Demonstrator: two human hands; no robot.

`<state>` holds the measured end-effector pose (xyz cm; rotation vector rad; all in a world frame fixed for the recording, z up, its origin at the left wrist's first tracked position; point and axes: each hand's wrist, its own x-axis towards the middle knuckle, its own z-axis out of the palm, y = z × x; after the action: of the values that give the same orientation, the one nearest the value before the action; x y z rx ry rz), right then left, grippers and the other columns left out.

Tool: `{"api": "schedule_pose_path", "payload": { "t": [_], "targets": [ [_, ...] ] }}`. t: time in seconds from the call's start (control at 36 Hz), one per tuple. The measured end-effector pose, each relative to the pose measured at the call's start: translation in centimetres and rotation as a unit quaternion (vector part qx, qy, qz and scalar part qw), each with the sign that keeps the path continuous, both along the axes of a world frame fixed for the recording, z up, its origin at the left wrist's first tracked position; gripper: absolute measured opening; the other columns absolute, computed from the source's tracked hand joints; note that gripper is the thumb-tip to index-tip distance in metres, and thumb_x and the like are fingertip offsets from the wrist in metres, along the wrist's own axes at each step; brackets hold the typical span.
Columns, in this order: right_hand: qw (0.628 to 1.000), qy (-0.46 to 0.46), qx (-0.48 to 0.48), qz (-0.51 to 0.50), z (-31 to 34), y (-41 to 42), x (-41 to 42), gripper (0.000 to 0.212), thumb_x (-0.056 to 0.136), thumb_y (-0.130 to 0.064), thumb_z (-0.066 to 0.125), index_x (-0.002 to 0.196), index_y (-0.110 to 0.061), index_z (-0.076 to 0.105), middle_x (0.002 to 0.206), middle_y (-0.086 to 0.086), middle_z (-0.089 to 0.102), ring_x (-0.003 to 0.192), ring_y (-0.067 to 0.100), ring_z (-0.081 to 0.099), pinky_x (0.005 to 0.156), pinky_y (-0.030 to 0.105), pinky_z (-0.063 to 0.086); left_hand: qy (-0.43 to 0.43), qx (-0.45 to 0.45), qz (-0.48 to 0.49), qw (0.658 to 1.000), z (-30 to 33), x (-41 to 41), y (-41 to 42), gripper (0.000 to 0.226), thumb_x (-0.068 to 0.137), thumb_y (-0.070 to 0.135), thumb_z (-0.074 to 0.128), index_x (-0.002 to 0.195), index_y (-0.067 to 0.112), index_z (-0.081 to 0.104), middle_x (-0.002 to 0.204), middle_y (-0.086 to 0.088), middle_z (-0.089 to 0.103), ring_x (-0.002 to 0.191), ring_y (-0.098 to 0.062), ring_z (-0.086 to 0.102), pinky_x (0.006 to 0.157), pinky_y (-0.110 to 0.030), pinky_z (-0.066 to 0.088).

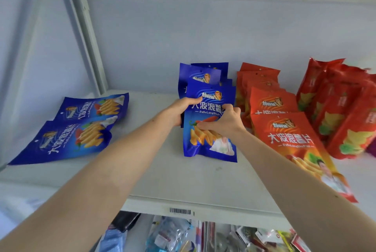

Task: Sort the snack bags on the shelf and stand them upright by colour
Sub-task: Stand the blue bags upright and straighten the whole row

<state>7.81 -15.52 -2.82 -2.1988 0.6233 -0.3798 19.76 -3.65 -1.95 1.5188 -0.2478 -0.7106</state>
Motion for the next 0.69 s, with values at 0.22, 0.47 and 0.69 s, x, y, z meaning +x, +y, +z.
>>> {"api": "schedule_pose_path", "payload": {
  "t": [0.22, 0.47, 0.69],
  "targets": [
    [0.994, 0.094, 0.011, -0.051, -0.7, -1.6, -2.0, 0.114, 0.050, -0.059, 0.088, 0.138, -0.010, 0.035, 0.137, 0.010, 0.034, 0.122, 0.028, 0.046, 0.098, 0.041, 0.049, -0.044, 0.027, 0.024, 0.998, -1.7, -2.1, -2.7, 0.042, 0.073, 0.019, 0.083, 0.109, 0.008, 0.065, 0.102, -0.011, 0.074, 0.082, -0.025, 0.072, 0.068, -0.034, 0.059],
    [0.990, 0.125, -0.017, -0.065, -2.0, -1.5, -2.4, 0.118, 0.055, -0.069, 0.080, 0.145, -0.013, 0.028, 0.143, 0.010, 0.029, 0.133, 0.032, 0.034, 0.107, 0.046, 0.041, -0.167, 0.197, 0.123, 0.958, -4.4, -1.3, -4.6, 0.104, 0.039, 0.072, 0.082, 0.125, 0.022, 0.052, 0.127, -0.001, 0.060, 0.111, -0.025, 0.061, 0.095, -0.045, 0.052],
    [0.983, 0.182, -0.030, -0.019, -1.5, -1.5, -2.7, 0.110, 0.063, -0.071, 0.074, 0.147, -0.020, 0.026, 0.150, 0.009, 0.022, 0.140, 0.031, 0.021, 0.114, 0.048, 0.030, -0.170, 0.091, 0.062, 0.979, -3.6, -2.3, -3.5, 0.040, 0.080, 0.032, 0.078, 0.111, 0.021, 0.055, 0.116, -0.003, 0.067, 0.102, -0.023, 0.067, 0.093, -0.043, 0.054]
  ]
}}
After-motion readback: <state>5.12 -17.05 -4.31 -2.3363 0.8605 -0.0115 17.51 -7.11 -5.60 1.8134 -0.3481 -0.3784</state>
